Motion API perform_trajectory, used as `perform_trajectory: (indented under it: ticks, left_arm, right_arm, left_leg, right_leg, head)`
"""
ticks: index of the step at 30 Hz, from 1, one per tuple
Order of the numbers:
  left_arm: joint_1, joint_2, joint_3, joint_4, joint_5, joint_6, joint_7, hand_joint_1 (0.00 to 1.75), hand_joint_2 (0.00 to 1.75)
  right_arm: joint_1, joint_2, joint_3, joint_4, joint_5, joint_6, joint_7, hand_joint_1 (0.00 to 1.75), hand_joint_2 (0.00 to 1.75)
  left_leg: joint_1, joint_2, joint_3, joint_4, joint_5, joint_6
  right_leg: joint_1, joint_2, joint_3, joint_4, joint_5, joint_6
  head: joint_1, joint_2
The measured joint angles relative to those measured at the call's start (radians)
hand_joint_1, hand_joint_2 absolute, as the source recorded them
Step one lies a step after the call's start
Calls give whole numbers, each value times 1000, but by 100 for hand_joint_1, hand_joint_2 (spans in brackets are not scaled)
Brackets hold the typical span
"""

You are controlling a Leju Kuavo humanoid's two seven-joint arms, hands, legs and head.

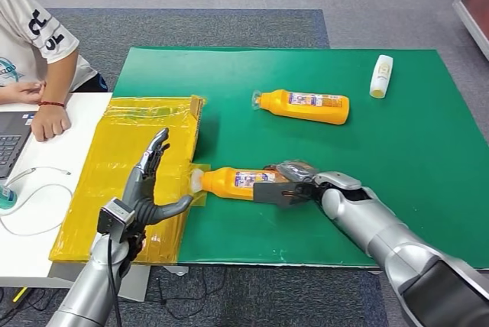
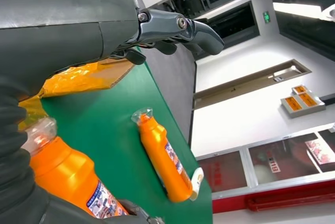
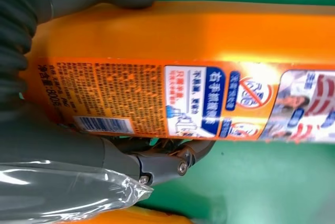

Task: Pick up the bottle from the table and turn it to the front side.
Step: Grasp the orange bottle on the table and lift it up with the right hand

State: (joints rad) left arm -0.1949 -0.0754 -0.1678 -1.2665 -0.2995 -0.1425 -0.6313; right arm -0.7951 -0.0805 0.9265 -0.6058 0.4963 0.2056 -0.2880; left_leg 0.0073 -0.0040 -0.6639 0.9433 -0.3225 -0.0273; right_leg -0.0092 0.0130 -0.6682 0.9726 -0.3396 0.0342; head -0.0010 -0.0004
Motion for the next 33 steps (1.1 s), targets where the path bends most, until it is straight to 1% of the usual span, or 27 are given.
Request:
perform_trajectory:
  ticks: [5, 8, 12, 15, 18, 26, 28, 33]
  left_arm:
    - [9, 0, 0, -1, 0, 1, 0, 0, 175]
    - [20, 0, 0, -6, -1, 2, 0, 0, 175]
    - [42, 1, 5, -20, -4, 2, 0, 0, 175]
    - [59, 2, 10, -30, -7, 2, 0, 0, 175]
    - [72, 2, 15, -38, -9, 2, 0, 0, 175]
    - [91, 4, 26, -52, -11, -4, 1, 0, 175]
    - [96, 7, 29, -53, 3, -28, 1, 0, 175]
    - [107, 30, 46, -45, 117, -160, 0, 0, 175]
  right_arm:
    - [81, -26, -103, -49, -92, -61, -64, 175, 175]
    - [146, -35, -185, -94, -152, -58, -111, 175, 175]
    - [250, -43, -311, -175, -225, -27, -167, 175, 175]
    - [313, -46, -388, -231, -243, -15, -179, 175, 175]
    - [357, -47, -443, -271, -249, -4, -181, 175, 175]
    - [425, -45, -551, -337, -301, 36, -209, 175, 175]
    - [439, -41, -576, -351, -321, 58, -221, 175, 175]
    - [475, -22, -635, -395, -369, 123, -257, 175, 175]
  left_leg:
    - [0, 0, 0, 0, -1, 0]
    - [0, 0, 0, 0, -1, 0]
    - [0, 0, -1, 0, -2, 0]
    - [0, 0, -1, 0, -3, 1]
    - [0, 0, -1, 0, -3, 1]
    - [0, 0, -1, 0, -3, 1]
    - [0, 0, -1, 0, -3, 1]
    - [0, 0, -1, 0, -4, 1]
  right_leg:
    - [0, 0, 0, 0, 0, 0]
    - [0, 0, 0, 0, -1, 0]
    - [0, 0, 0, 0, -2, 0]
    - [0, 0, -1, 0, -2, 0]
    - [0, 0, 0, 0, -2, 0]
    - [0, 0, 0, 0, -3, 0]
    - [0, 0, 0, 0, -3, 0]
    - [0, 0, -1, 0, -3, -1]
  head:
    - [0, 0]
    - [0, 0]
    - [0, 0]
    - [0, 0]
    - [0, 0]
    - [0, 0]
    - [0, 0]
    - [0, 0]
